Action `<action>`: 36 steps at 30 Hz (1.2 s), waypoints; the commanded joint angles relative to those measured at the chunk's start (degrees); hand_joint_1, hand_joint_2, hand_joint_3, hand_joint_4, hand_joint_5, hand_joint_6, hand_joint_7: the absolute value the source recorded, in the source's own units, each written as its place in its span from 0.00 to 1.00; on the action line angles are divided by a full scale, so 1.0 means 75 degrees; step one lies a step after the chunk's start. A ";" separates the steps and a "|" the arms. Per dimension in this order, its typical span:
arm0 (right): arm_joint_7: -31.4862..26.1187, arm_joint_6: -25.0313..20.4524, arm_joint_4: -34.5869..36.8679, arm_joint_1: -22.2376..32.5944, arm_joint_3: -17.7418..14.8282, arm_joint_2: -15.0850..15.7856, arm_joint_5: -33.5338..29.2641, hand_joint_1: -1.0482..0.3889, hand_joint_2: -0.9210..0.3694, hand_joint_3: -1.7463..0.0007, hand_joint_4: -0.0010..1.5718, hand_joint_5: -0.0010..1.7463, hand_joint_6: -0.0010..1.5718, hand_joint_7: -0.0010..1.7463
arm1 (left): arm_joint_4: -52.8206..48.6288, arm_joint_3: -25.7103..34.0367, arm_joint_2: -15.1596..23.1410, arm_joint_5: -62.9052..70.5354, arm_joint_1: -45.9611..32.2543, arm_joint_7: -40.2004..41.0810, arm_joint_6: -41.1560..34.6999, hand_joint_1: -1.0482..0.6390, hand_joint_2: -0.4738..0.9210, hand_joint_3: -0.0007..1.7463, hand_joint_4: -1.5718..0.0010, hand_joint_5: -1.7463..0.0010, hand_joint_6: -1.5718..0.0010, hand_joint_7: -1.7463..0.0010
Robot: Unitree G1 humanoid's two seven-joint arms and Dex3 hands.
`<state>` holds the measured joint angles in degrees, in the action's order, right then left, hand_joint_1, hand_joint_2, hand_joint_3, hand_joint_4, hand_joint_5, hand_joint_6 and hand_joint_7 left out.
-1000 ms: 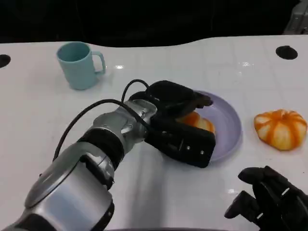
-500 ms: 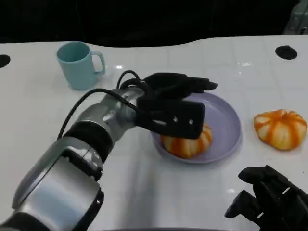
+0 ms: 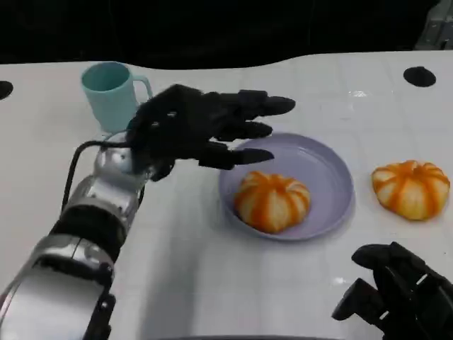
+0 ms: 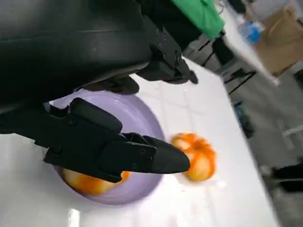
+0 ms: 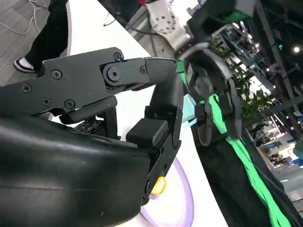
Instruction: Grasp the bread from the table and place it into the plate.
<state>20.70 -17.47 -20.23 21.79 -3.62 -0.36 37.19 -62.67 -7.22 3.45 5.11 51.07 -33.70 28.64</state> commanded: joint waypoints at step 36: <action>0.0070 0.0032 0.0010 -0.0055 -0.0096 0.0099 0.0039 0.34 0.00 0.88 0.37 0.87 0.44 0.54 | 1.0472 0.2573 -0.1227 -0.7033 -0.7746 0.2773 -0.8557 0.30 1.00 0.19 0.52 0.00 0.66 0.00</action>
<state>21.07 -17.49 -20.18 21.46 -3.79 -0.28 37.21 15.51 11.57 -5.93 -46.65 -5.88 -13.09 -36.15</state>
